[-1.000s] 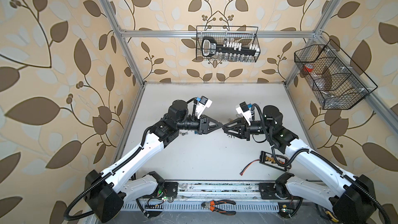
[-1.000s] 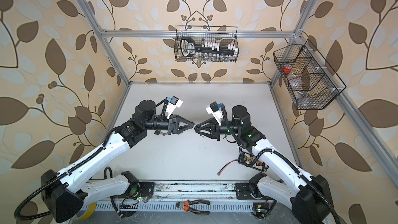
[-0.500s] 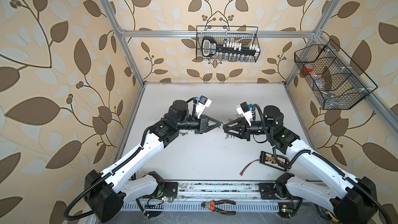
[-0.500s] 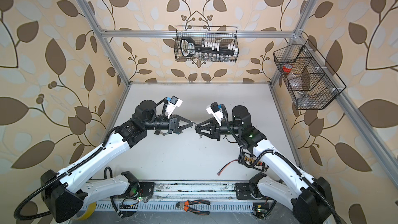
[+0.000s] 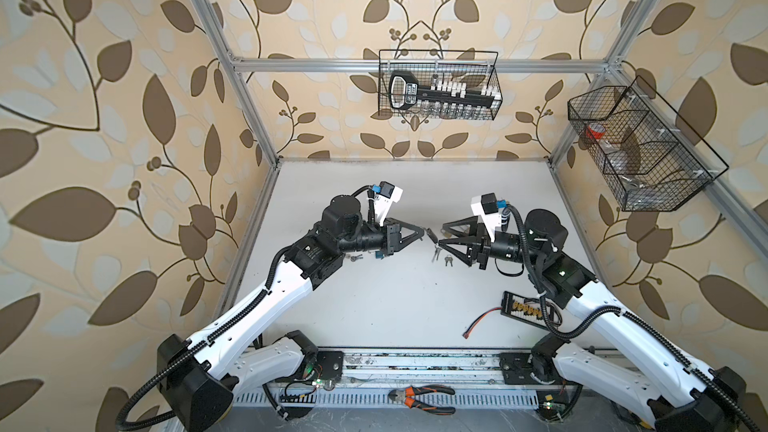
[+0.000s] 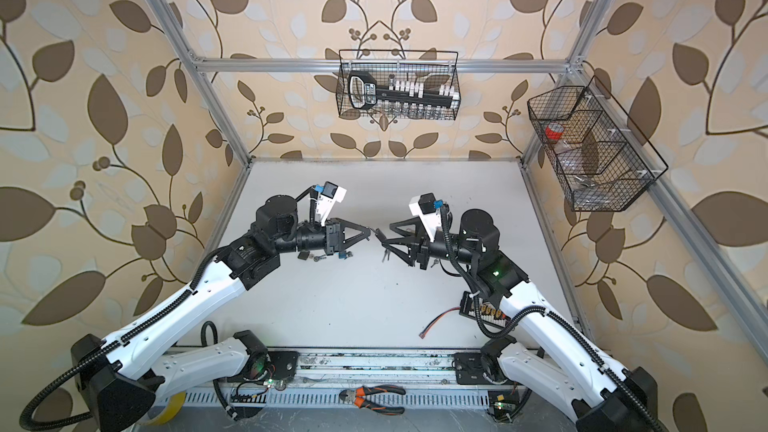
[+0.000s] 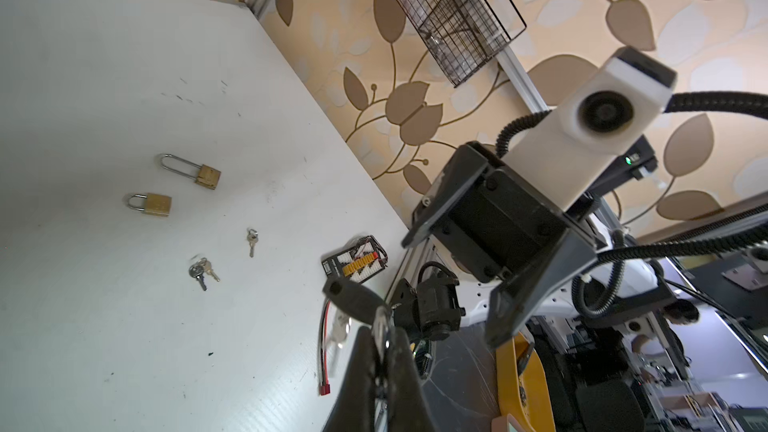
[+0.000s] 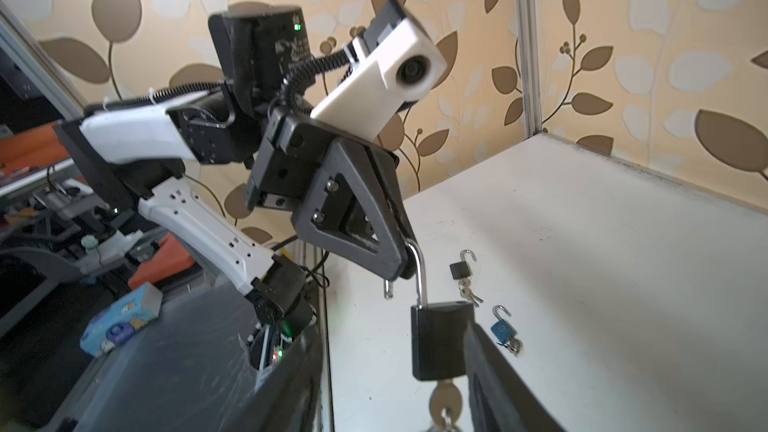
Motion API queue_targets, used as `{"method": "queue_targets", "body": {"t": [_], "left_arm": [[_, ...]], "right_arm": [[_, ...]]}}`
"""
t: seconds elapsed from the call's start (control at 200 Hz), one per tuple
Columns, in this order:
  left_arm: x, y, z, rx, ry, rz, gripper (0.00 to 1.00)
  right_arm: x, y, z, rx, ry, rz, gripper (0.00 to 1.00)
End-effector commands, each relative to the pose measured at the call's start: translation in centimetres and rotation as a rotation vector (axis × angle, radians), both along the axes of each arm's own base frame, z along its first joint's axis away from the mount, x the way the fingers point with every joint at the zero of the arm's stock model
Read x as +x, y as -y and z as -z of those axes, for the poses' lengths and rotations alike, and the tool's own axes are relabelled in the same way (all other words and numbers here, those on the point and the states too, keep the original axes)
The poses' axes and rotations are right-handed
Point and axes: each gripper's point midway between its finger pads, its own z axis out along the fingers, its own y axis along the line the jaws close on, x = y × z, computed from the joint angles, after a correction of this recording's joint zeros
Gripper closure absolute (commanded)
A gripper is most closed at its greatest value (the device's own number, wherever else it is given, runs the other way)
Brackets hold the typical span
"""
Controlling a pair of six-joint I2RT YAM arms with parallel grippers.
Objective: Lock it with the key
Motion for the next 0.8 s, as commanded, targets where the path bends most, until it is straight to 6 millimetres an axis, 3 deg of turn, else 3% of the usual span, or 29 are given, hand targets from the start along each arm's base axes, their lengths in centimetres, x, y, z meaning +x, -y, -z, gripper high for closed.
{"method": "queue_targets", "body": {"t": [0.0,0.205,0.31,0.47,0.795], "left_arm": [[0.5,-1.1,-2.8,-0.034,0.059,-0.085,1.0],[0.9,-1.3,-2.6,-0.017,0.034,-0.112,1.0],[0.8,-1.1,-2.6,-0.033,0.026,-0.106,1.0],[0.4,-0.7,-3.3,-0.063,0.024,-0.072,1.0],[-1.4,-0.7,-6.1,-0.184,0.104,0.004,1.0]], "right_arm": [[1.4,1.4,-0.4,0.027,0.032,0.136,0.39],[4.0,3.6,1.2,0.074,-0.076,0.337,0.32],[4.5,3.4,2.6,0.08,-0.139,0.334,0.32],[3.4,2.6,2.3,0.174,-0.166,0.228,0.32],[-0.7,2.4,-1.8,0.365,-0.058,-0.004,0.31]]}}
